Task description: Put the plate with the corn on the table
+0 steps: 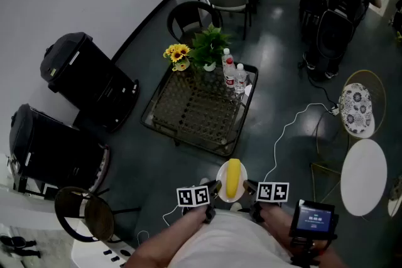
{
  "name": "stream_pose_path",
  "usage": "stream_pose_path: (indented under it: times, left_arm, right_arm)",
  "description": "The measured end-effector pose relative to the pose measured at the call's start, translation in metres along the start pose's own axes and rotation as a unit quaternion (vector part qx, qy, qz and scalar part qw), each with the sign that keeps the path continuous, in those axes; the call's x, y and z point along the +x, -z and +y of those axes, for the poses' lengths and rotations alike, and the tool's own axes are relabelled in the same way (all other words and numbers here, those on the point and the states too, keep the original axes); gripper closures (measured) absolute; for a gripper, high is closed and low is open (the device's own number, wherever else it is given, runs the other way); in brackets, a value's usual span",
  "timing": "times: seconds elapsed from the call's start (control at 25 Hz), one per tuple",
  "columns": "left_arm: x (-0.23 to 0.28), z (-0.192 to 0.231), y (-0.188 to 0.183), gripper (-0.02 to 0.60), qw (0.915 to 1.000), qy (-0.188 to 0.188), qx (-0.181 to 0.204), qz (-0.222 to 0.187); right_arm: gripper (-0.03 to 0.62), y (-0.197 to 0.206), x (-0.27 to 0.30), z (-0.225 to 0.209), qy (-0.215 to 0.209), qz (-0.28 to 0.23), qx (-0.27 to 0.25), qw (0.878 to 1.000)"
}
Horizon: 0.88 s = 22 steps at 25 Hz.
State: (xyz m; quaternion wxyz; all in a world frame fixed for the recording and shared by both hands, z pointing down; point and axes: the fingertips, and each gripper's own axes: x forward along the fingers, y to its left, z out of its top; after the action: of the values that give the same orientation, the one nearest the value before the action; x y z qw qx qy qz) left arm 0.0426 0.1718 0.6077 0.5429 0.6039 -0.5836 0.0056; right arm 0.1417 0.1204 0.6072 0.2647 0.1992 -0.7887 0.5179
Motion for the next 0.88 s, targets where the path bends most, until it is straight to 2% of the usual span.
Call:
stream_pose_path:
  times: [0.16,0.4,0.88]
  left_arm:
    - [-0.011,-0.029,0.030,0.535,0.9995,0.017,0.017,0.019]
    - [-0.033,-0.047,0.059,0.535,0.9984,0.038,0.032,0.025]
    - [-0.085,-0.017,0.072,0.535,0.9979,0.054,0.027,0.021]
  right_arm:
    - [0.553,0.027,-0.040,-0.003,0.014,-0.024,0.016,0.999]
    - [0.553,0.059,-0.072,0.006,0.029,-0.067,0.012,0.997]
    - [0.553,0.098,-0.058,0.051,0.001,-0.094,0.043,0.995]
